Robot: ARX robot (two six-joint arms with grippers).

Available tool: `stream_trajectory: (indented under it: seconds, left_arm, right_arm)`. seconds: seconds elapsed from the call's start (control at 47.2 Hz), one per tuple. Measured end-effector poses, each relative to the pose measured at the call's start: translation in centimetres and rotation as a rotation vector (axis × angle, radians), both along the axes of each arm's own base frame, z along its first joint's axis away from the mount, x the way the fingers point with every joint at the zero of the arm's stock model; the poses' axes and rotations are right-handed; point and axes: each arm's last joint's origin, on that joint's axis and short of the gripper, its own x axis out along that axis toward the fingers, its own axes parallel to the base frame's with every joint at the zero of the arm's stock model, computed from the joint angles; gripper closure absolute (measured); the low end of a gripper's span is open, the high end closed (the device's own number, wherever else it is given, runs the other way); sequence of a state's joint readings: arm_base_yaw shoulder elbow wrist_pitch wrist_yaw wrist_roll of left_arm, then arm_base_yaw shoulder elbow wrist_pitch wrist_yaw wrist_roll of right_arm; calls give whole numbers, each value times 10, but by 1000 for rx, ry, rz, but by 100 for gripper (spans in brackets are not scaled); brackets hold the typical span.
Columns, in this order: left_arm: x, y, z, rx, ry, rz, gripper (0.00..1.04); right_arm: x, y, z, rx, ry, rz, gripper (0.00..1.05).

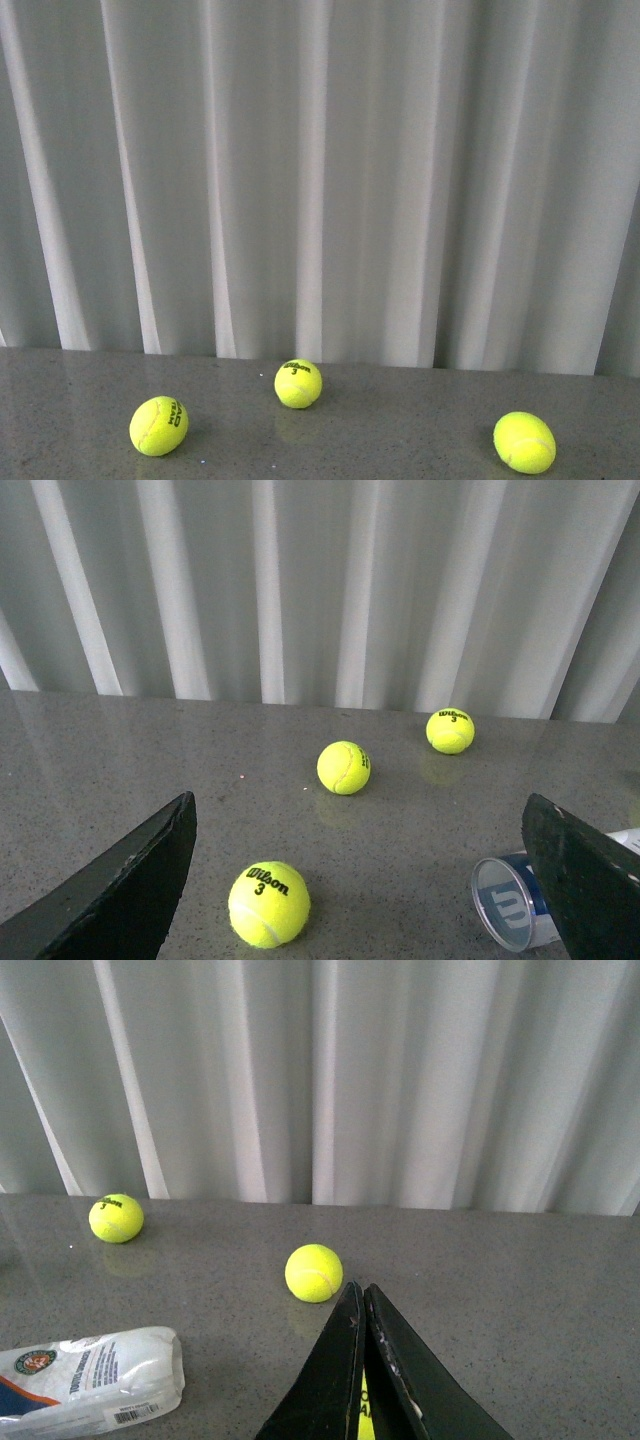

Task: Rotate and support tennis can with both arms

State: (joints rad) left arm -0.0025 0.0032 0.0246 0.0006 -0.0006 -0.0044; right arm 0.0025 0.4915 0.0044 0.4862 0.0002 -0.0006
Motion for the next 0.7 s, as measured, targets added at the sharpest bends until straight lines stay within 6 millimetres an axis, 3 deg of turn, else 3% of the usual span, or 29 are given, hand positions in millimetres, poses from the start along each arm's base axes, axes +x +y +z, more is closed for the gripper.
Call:
stream_trajectory:
  seconds: [0.699]
  left_arm:
    - [0,0,0,0,0,0,7]
  right_arm:
    - [-18,0,2,0,-8,1,101]
